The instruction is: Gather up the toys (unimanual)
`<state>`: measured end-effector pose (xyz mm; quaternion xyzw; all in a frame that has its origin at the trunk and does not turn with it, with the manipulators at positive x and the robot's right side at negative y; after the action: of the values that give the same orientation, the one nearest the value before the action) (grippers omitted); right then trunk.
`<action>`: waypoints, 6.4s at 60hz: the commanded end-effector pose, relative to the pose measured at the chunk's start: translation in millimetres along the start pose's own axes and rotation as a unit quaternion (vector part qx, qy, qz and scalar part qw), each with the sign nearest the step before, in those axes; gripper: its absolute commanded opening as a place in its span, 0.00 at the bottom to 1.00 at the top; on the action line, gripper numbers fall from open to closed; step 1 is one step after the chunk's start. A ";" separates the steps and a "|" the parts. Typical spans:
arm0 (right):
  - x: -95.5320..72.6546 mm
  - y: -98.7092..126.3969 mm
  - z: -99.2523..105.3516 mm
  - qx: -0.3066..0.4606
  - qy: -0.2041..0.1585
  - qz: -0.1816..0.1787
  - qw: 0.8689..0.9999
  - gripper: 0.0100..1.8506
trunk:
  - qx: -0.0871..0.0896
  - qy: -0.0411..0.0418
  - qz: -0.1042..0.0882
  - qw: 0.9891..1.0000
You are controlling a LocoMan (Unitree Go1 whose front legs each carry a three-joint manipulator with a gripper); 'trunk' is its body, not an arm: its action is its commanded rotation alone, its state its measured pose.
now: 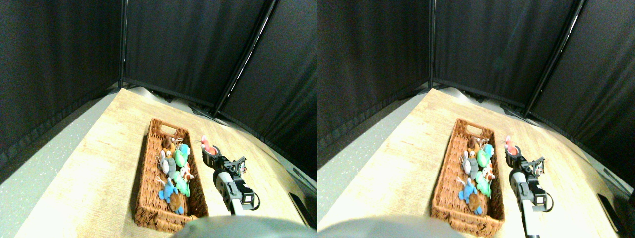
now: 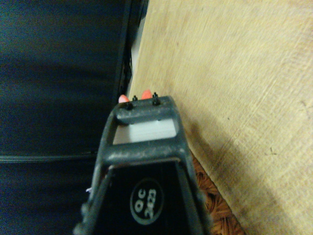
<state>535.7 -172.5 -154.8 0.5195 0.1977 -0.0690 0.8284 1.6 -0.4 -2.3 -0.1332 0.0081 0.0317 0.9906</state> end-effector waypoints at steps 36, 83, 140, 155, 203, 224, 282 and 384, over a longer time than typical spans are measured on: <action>-22.0 41.9 -19.3 -0.009 0.051 0.067 0.996 0.10 | -0.025 -0.030 0.007 0.999; -22.4 48.1 -48.7 0.003 0.112 0.066 0.992 0.11 | -0.070 -0.042 0.031 0.996; -24.3 50.2 -58.3 0.035 0.152 0.017 0.988 0.74 | -0.072 -0.033 0.041 0.996; -26.0 51.2 -53.6 0.049 0.135 0.025 0.989 0.68 | -0.073 -0.035 0.039 0.996; -39.2 31.5 6.7 -0.083 -0.060 0.068 0.992 0.03 | -0.011 -0.033 0.000 0.999; -66.1 2.7 27.9 -0.088 -0.092 0.040 0.991 0.03 | 0.018 -0.028 -0.023 0.999; -78.8 -0.8 26.8 -0.053 -0.123 0.035 0.990 0.03 | 0.026 -0.023 -0.036 0.999; -73.1 5.4 24.3 -0.050 -0.124 0.033 0.991 0.03 | 0.022 -0.019 -0.042 0.999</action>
<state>476.5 -199.1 -118.8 0.4674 0.0993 -0.1049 0.8722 0.7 -3.6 -5.2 -0.1012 -0.0100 -0.0028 0.9948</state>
